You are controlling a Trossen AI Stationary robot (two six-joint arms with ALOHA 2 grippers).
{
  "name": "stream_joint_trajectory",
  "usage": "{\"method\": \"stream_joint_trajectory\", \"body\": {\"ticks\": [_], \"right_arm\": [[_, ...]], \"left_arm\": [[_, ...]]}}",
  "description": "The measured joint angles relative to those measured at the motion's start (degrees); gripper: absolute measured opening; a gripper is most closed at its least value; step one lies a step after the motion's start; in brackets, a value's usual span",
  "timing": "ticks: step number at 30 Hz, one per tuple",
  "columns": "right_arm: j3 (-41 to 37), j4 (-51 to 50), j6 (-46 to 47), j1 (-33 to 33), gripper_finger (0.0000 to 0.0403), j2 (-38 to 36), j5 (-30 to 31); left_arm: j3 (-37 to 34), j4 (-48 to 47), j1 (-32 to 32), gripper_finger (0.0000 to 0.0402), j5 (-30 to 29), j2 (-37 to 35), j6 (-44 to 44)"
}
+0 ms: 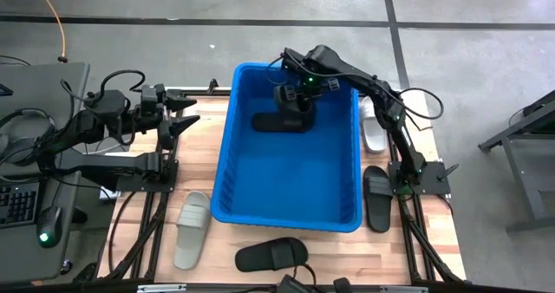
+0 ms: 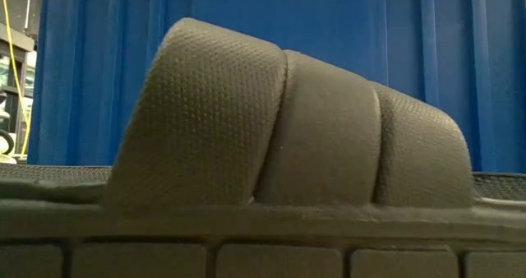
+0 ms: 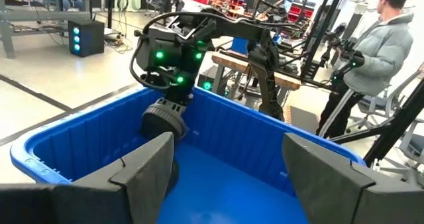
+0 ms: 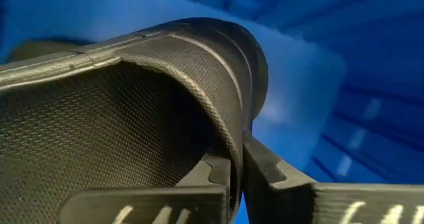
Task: Pick and place slides into bin
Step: Put the black slide into the blue container
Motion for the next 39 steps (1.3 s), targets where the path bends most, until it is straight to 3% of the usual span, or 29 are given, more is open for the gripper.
{"method": "stream_joint_trajectory", "body": {"ticks": [6, 16, 20, 26, 30, 39], "right_arm": [[-0.1, 4.0, -0.5, 0.2, 0.0000, 0.6, -2.4], [0.0, -1.2, -1.7, 0.3, 0.0005, 6.8, -9.6], [1.5, 0.8, -1.6, 1.3, 0.0041, 7.0, -7.7], [2.9, 2.3, -3.9, 2.3, 0.0129, 7.2, -3.8], [2.9, 4.5, -3.9, 2.5, 0.0176, 7.2, -7.1], [2.9, 15.2, -0.3, 2.6, 0.0200, 7.2, -13.5]], "left_arm": [[0.0, -0.3, 0.0, 0.0271, 0.0, 0.0, 0.0], [0.0, -2.0, 0.0, 0.0271, 0.0, -0.1, 0.0], [0.0, -3.1, 0.0, 0.0271, 0.4, -0.1, -0.2], [0.0, -3.6, 0.0, 0.0271, 0.5, -0.1, -0.7], [0.0, -3.6, 0.0, 0.0271, 0.5, -0.1, -0.7], [0.0, -3.7, 0.0, 0.0271, 0.5, -0.1, 0.0]]}}
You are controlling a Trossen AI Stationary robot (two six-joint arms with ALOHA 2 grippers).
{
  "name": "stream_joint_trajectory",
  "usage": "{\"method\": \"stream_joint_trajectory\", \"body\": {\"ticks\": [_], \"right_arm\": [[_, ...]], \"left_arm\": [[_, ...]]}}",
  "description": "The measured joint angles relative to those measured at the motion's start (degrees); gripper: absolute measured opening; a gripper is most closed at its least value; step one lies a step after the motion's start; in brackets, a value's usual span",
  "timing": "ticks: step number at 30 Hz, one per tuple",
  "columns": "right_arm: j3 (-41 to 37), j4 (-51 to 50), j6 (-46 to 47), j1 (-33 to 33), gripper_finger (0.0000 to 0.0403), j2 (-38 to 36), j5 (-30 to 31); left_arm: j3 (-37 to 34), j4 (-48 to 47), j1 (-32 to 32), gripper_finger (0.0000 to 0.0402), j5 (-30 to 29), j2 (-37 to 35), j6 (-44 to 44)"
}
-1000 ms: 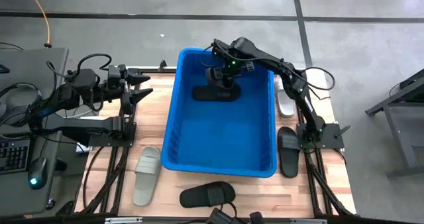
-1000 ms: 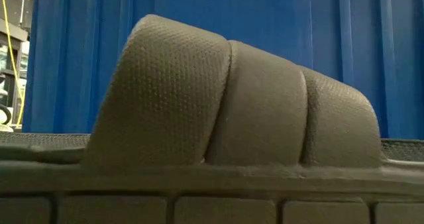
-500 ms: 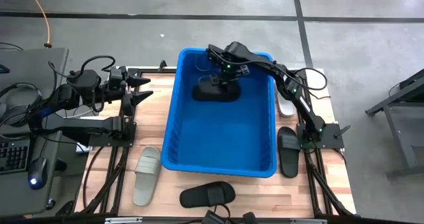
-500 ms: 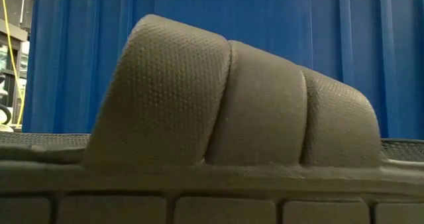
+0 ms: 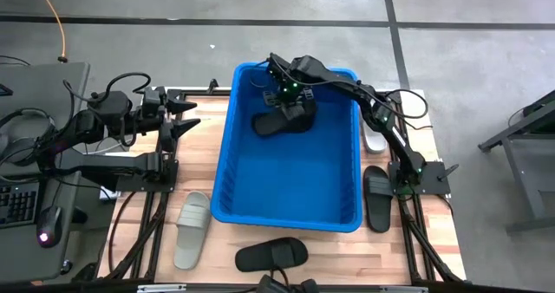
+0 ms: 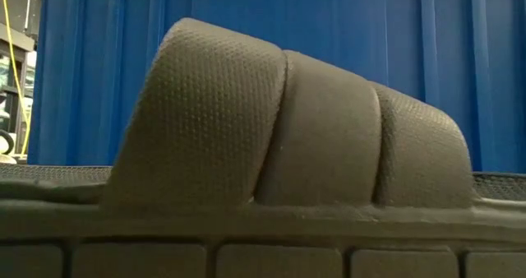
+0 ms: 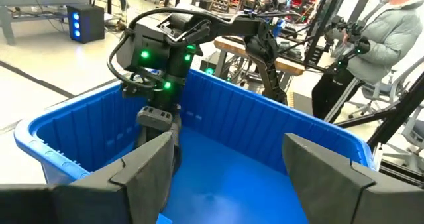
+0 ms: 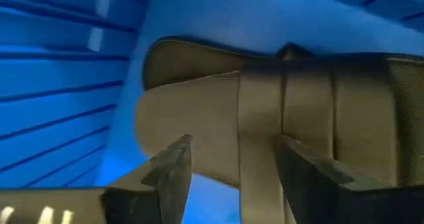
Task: Pick and place slides into bin
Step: Put the black slide into the blue container
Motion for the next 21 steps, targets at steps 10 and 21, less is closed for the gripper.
{"method": "stream_joint_trajectory", "body": {"ticks": [10, 21], "right_arm": [[0.0, -6.9, 0.6, 0.6, 0.0200, -0.2, -3.2], [0.0, 1.4, 0.1, 0.8, 0.0200, -4.0, -4.2]], "left_arm": [[0.0, -0.2, 0.0, 0.0271, 0.0, -0.3, 0.0], [0.0, -0.2, 0.0, 0.0271, 0.0, -0.3, 0.2]]}}
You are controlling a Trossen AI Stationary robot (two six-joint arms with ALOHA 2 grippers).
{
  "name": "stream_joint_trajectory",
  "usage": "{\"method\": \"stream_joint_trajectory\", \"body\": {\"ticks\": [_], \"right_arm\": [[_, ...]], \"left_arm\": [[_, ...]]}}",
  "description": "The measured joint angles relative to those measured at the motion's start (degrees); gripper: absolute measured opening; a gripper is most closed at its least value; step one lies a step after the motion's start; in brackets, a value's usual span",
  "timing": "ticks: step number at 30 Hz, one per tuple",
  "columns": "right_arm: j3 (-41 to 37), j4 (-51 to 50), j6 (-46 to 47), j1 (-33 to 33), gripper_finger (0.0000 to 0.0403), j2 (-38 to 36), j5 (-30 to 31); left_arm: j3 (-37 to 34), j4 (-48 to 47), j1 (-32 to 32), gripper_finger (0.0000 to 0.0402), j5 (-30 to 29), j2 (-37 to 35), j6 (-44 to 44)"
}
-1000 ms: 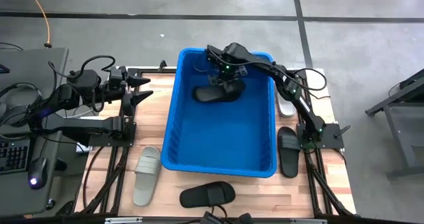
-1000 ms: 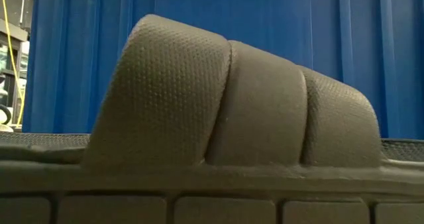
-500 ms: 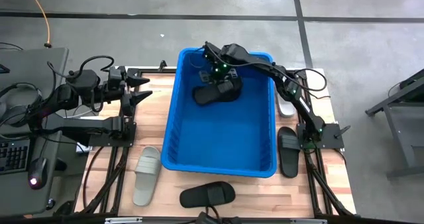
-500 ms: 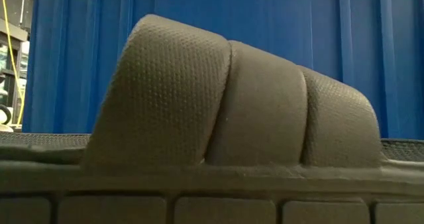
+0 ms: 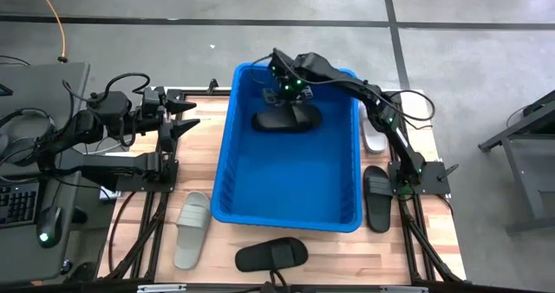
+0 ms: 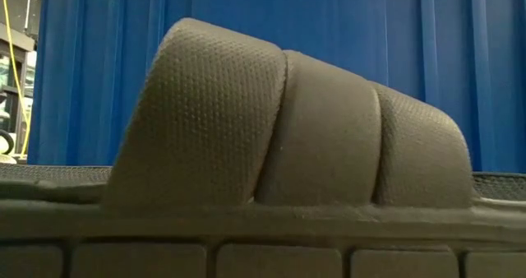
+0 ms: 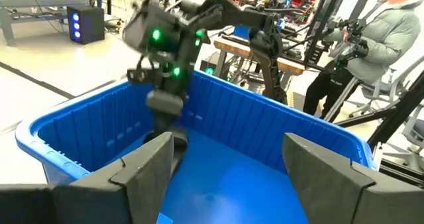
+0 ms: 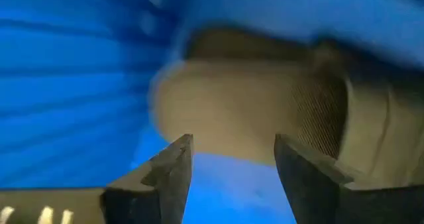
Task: Pick and place slides into bin
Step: Put the black slide into the blue container
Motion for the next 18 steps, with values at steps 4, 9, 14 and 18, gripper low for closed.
{"method": "stream_joint_trajectory", "body": {"ticks": [4, 9, 14, 18], "right_arm": [[0.0, 5.1, 0.8, 0.8, 0.0200, -2.6, 0.1], [0.0, 8.7, 1.2, 1.6, 0.0200, -5.1, 0.3], [0.0, 10.3, 2.4, 3.6, 0.0200, -6.7, 0.1], [0.0, 14.0, -0.2, 6.5, 0.0200, -8.1, 0.1]], "left_arm": [[0.0, 0.0, 0.0, 0.0271, 0.0, 0.0, 0.0], [0.0, 0.0, 0.0, 0.0271, -0.1, 0.0, -0.5], [0.0, 0.0, 0.0, 0.0271, -0.5, 0.0, -1.1], [0.0, 0.1, 0.0, 0.0271, -0.7, 0.0, -1.5]]}}
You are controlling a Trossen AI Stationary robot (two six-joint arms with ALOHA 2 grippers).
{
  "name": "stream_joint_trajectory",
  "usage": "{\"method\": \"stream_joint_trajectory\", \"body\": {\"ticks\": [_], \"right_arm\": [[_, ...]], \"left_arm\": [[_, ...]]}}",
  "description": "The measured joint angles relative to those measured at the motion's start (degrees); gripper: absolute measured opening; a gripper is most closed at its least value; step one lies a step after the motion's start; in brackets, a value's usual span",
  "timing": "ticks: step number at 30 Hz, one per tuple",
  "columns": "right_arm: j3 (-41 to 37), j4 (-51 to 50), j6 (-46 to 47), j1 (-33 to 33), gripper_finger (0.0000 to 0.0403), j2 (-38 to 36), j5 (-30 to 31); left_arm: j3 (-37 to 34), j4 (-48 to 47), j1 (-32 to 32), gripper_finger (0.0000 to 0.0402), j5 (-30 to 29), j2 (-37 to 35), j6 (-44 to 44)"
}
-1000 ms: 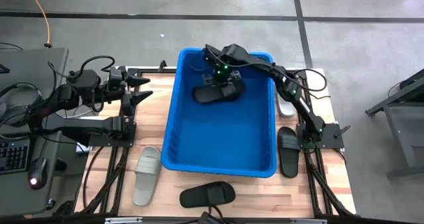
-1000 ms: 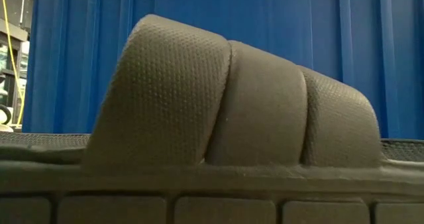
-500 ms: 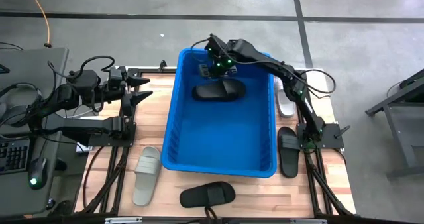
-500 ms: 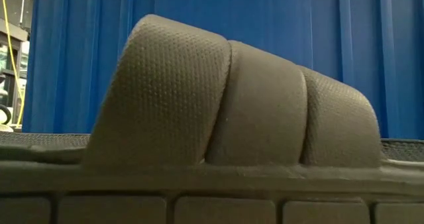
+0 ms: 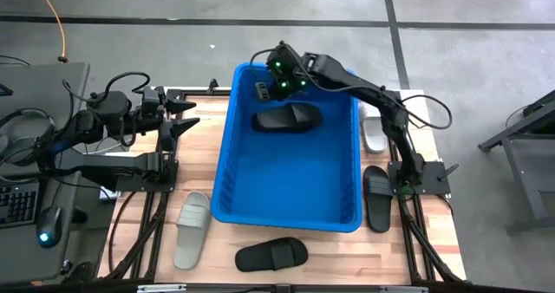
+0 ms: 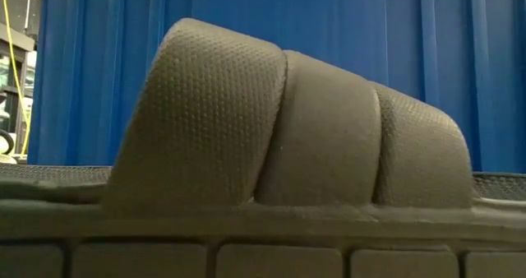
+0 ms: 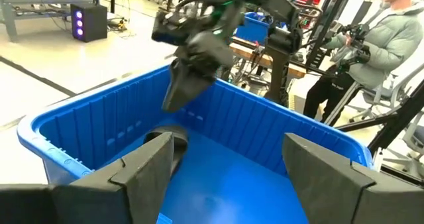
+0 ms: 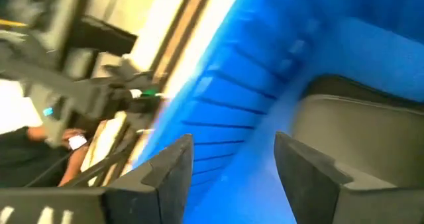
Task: Pick and place slides into bin
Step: Put the black slide into the blue container
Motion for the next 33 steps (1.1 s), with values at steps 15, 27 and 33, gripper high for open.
{"method": "stream_joint_trajectory", "body": {"ticks": [15, 27, 33], "right_arm": [[0.0, 2.9, -6.5, 15.0, 0.0200, -9.1, 12.1], [0.0, -10.8, -3.7, 31.4, 0.0199, -13.8, 35.2], [0.0, -18.8, 3.0, 39.9, 0.0200, -14.9, 50.0]], "left_arm": [[0.0, 0.0, 0.0, 0.0271, 0.0, 0.0, -0.1], [0.0, -0.4, 0.0, 0.0271, 0.1, 0.4, -3.1], [0.0, 0.5, 0.0, 0.0271, 0.1, 1.3, -3.0]]}}
